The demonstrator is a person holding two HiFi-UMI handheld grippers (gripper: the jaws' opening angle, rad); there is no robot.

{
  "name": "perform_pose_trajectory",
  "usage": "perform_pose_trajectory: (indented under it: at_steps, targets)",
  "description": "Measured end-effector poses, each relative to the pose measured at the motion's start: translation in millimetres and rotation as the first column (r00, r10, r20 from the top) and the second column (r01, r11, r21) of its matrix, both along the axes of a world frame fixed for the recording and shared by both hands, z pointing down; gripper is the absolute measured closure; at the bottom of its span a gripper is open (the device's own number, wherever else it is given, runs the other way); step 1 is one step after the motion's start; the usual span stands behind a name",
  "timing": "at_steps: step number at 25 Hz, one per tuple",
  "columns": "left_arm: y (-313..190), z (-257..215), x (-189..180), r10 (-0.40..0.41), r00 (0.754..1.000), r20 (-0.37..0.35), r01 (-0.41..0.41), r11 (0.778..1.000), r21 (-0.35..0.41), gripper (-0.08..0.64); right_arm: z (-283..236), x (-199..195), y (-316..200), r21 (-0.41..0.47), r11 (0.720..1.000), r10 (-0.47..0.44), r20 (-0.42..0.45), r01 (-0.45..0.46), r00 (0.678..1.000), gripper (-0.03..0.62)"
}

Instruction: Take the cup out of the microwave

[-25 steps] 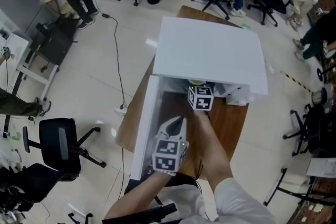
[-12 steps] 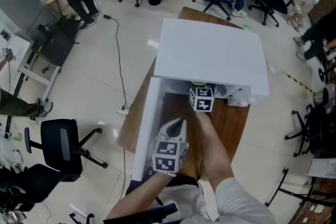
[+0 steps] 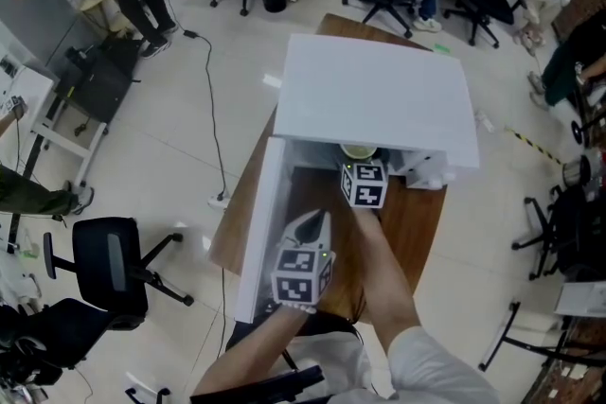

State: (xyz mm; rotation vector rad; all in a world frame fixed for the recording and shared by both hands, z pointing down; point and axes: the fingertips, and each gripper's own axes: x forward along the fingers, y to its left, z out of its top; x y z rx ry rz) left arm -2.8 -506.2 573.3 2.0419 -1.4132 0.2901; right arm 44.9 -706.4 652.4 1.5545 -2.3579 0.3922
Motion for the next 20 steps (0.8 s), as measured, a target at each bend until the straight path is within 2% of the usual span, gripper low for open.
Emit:
perform_pose_trajectory:
  at_steps: [12, 20]
  targets:
    - [16.2, 1.2, 0.8, -0.065, 0.998, -0.003, 0.065, 0.998, -0.01, 0.565, -15.6, 23.3, 69.8, -0.047, 0.998, -0.047, 0.033, 0.049, 0.998, 0.121]
    - [36.2, -4.7, 1.9, -0.043, 0.998, 0.038, 0.043, 0.999, 0.014, 0.565, -45.3, 28.9, 131.5, -0.041, 0.994, -0.097, 0.041, 0.099, 0.994, 0.121]
